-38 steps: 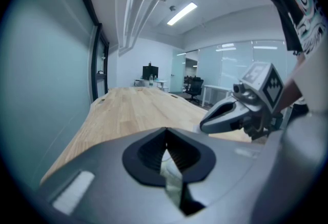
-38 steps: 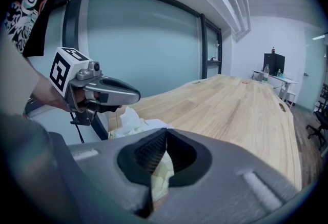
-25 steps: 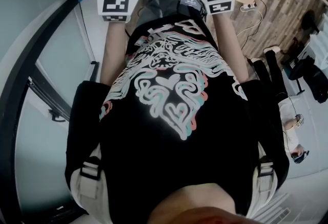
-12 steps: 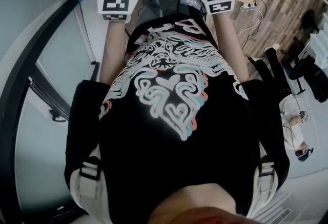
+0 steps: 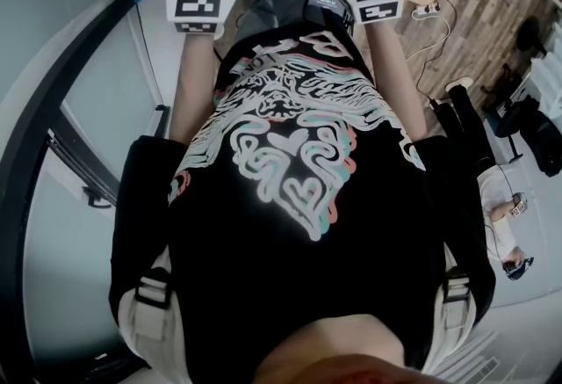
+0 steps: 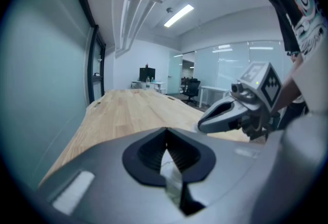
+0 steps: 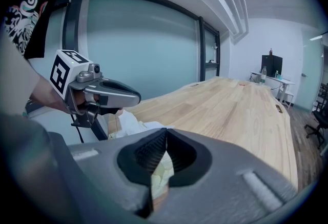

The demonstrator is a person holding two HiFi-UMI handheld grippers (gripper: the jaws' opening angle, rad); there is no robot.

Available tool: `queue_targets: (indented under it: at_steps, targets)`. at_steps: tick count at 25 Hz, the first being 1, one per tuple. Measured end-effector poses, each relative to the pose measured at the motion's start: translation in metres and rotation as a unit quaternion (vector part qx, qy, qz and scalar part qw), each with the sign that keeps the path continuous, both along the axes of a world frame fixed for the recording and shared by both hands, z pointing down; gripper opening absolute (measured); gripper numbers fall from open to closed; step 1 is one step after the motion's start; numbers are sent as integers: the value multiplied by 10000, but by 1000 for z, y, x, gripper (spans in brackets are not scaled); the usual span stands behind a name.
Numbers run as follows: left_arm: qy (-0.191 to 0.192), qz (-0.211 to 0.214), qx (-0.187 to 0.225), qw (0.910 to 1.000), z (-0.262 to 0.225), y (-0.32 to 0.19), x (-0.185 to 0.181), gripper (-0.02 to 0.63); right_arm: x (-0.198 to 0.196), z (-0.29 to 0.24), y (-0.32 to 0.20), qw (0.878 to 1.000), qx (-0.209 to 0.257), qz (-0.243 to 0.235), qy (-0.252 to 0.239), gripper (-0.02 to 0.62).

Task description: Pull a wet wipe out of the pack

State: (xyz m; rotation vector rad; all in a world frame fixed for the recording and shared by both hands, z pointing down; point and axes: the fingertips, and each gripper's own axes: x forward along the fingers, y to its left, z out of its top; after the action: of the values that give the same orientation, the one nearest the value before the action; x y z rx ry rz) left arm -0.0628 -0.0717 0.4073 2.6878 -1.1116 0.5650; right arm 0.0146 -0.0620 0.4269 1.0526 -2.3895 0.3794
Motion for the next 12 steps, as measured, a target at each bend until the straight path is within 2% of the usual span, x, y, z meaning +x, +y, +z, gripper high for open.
queue_targets:
  at_steps: [12]
  targets:
    - [16,87,59,9999,-8,1,11,-12,20,-5,1,9996,-6,266,-71,2]
